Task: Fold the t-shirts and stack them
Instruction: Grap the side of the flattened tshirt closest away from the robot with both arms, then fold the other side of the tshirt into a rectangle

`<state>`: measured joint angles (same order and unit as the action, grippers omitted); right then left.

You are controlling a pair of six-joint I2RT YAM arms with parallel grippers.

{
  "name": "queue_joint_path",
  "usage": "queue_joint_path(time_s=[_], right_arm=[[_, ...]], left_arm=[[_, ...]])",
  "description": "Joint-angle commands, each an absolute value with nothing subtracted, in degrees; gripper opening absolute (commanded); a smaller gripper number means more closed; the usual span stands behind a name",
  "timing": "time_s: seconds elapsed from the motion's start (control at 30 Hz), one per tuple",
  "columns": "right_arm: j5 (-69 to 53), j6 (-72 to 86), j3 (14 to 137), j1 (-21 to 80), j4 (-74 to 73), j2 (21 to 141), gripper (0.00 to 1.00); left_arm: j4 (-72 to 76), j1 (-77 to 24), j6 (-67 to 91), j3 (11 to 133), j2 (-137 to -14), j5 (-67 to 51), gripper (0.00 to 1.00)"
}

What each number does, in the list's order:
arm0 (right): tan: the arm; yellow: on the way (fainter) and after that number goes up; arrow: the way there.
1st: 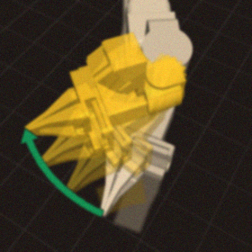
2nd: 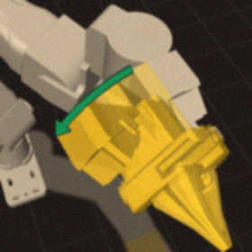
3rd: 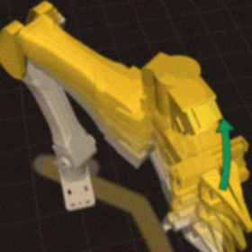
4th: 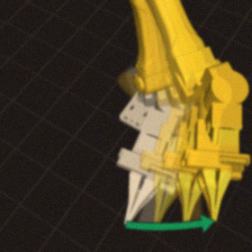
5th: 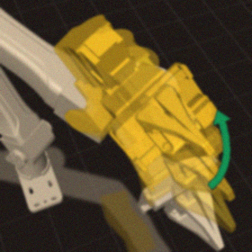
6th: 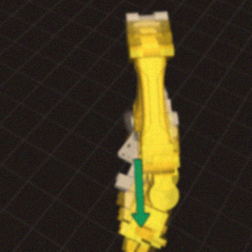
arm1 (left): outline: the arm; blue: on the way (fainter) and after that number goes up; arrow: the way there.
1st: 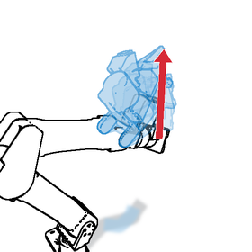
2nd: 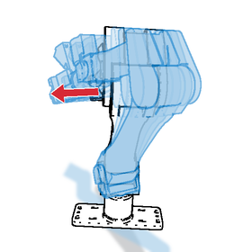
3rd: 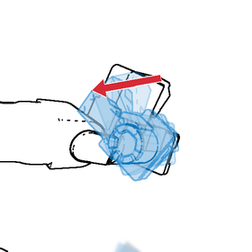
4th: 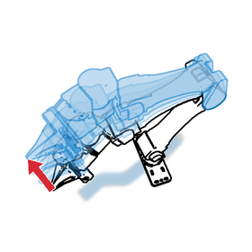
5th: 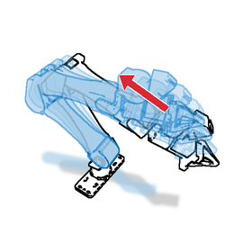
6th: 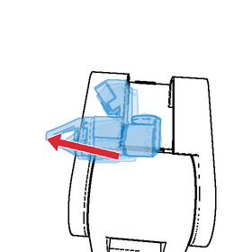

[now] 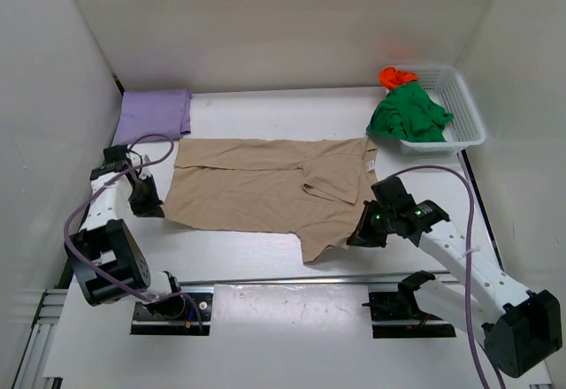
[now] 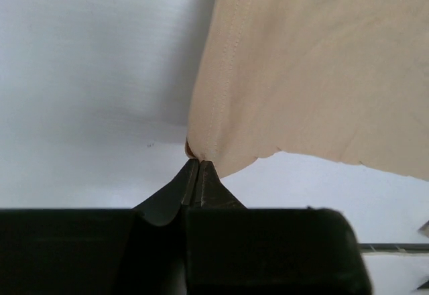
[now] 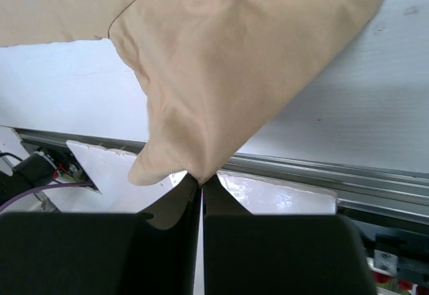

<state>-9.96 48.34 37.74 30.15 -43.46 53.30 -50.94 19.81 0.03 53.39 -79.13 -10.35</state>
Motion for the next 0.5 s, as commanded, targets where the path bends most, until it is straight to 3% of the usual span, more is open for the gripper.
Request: queue_joint_path(time_s=[0.0, 0.3, 0.47], right_arm=[[-8.3, 46.3, 40.2, 29.6, -49.5, 52.5, 0.0], [-6.7, 42.9, 51.5, 25.7, -62.7, 47.3, 0.0], [-7.8, 35.4, 58.1, 18.6, -61.2, 53.9, 0.0]], left_arm=[[-55.8, 20.2, 0.0, 56.9, -78.0, -10.4, 0.11], [-70.0, 23.6, 0.0, 60.6, -77.4, -4.8, 0.11], [-69.7, 23.1, 0.0, 63.4, -80.5, -6.0, 0.11]])
